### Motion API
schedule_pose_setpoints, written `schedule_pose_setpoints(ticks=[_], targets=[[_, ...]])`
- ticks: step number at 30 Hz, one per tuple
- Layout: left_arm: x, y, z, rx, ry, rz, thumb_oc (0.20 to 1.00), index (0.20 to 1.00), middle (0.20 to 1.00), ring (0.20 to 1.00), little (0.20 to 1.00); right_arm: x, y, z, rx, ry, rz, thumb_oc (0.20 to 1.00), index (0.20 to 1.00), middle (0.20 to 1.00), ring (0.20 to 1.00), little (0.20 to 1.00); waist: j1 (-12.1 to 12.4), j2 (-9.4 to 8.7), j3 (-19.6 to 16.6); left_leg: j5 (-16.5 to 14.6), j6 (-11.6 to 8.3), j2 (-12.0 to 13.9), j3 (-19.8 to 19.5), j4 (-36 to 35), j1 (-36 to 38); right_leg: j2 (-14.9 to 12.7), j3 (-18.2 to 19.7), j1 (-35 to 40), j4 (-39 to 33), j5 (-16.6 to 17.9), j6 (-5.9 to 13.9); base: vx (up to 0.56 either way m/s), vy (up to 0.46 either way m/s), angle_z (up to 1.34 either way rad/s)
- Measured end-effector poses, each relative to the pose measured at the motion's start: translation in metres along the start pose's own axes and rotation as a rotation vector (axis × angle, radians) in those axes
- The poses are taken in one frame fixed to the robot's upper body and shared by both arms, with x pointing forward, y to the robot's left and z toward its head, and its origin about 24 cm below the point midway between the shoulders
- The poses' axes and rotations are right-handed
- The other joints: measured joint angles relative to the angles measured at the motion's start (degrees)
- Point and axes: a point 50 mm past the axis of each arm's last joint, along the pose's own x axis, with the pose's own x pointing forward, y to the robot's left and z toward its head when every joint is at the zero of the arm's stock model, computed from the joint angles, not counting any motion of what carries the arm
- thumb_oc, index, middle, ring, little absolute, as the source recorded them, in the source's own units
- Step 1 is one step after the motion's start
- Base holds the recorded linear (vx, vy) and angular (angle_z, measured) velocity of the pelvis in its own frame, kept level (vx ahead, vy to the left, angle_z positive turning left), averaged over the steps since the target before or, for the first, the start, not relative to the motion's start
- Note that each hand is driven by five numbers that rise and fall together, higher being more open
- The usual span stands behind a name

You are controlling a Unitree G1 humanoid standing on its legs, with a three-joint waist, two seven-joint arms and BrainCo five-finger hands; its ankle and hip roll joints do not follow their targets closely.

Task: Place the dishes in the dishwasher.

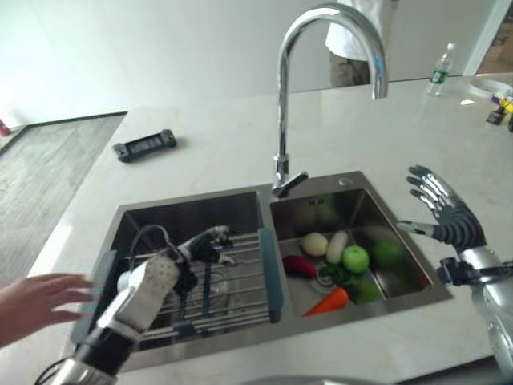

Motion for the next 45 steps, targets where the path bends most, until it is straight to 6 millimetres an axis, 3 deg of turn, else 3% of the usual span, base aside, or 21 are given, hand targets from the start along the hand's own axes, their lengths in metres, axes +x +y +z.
schedule_pose_setpoints(ticks=[14,19,26,36,45], targets=[[-0.013,0.025,0.011,0.019,-0.113,0.161,1.0,1.0,1.0,1.0,1.0,0.0,-0.001,0.001,0.0,-0.001,-0.017,1.0,1.0,1.0,1.0,1.0,2.16,0.07,1.3,0.08,-0.06,-0.25,-1.28,0.01,-0.22,-0.16,-1.04,0.72,-0.59,0.13,-0.01,-0.01,0.006,0.04],[-0.03,0.028,-0.016,0.131,0.048,0.122,1.0,1.0,1.0,1.0,1.0,0.0,-0.002,0.003,-0.005,-0.007,-0.019,1.0,1.0,1.0,1.0,1.0,3.12,0.23,1.3,0.27,-0.28,-0.49,-2.67,0.0,-0.5,-0.38,-2.48,1.33,-1.57,0.56,-0.17,0.0,0.009,0.15],[-0.052,0.038,-0.038,0.223,0.182,0.114,1.0,1.0,1.0,1.0,1.0,-0.002,-0.012,0.005,-0.028,-0.011,-0.067,1.0,1.0,1.0,1.0,1.0,4.73,0.48,1.31,0.46,-0.51,-0.66,-3.85,0.0,-0.54,-0.51,-3.78,1.55,-1.81,0.49,-0.25,0.01,0.007,0.1],[-0.06,0.045,-0.071,0.293,0.36,0.089,1.0,1.0,1.0,1.0,1.0,-0.002,-0.012,0.006,-0.031,-0.013,-0.064,1.0,1.0,1.0,1.0,1.0,4.2,0.59,1.25,0.5,-0.55,-0.66,-3.83,0.01,-0.29,-0.52,-3.78,1.7,-1.8,0.5,-0.25,0.0,0.0,0.0],[-0.045,0.039,-0.069,0.44,0.329,0.063,1.0,1.0,1.0,1.0,1.0,-0.002,-0.014,-0.001,-0.027,0.011,-0.067,1.0,1.0,1.0,1.0,1.0,2.48,0.53,1.18,0.51,-0.57,-0.58,-3.52,0.02,0.05,-0.5,-3.54,1.74,-1.54,0.41,-0.27,0.0,-0.002,-0.01]])
